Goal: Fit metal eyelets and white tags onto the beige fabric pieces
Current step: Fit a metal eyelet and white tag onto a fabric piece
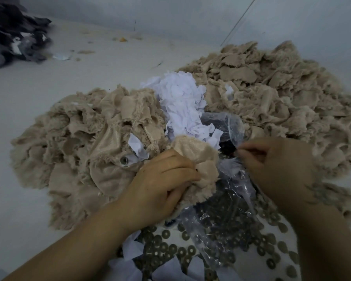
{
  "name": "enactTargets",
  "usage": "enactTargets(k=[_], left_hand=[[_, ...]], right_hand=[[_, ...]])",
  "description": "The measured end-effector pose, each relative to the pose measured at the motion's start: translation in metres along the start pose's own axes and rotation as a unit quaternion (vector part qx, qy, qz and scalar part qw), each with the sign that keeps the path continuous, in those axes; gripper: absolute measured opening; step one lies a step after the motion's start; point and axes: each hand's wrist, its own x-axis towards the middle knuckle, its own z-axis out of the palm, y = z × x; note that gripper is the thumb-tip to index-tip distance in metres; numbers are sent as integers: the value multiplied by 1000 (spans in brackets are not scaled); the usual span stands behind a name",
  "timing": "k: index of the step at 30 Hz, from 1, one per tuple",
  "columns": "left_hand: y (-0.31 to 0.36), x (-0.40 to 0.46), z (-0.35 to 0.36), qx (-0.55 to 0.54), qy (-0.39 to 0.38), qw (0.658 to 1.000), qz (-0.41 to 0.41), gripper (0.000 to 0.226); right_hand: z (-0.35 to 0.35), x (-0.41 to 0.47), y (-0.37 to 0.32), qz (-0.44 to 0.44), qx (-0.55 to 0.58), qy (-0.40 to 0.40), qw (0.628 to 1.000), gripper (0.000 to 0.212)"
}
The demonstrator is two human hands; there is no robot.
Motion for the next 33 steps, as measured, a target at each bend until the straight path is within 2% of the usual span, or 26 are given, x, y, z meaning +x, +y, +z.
enactTargets(k=[2, 5, 8, 19, 25, 29, 33], left_hand=[[0, 0, 1, -6, 9, 1000, -4, 12], [0, 1, 0, 0, 21, 1000, -15, 9], [-1, 1, -1, 10, 44, 998, -34, 8], [0, -3, -2, -9, 94, 988, -119, 10], [-1, 2, -3, -5, 82, 993, -87, 11], [-1, 2, -3, -66, 111, 985, -112, 15], [-3, 3, -3, -80, 109, 985, -107, 12]], right_hand=[[13, -6, -27, -67, 111, 53, 990, 7], [36, -15, -42, -153, 155, 79, 973, 8], [49, -19, -38, -152, 209, 58, 964, 13], [57, -18, -33, -170, 233, 48, 956, 12], [61, -18, -31, -139, 292, 36, 945, 14], [61, -18, -32, -146, 312, 34, 938, 18], [63, -19, -33, -110, 349, 20, 930, 24]])
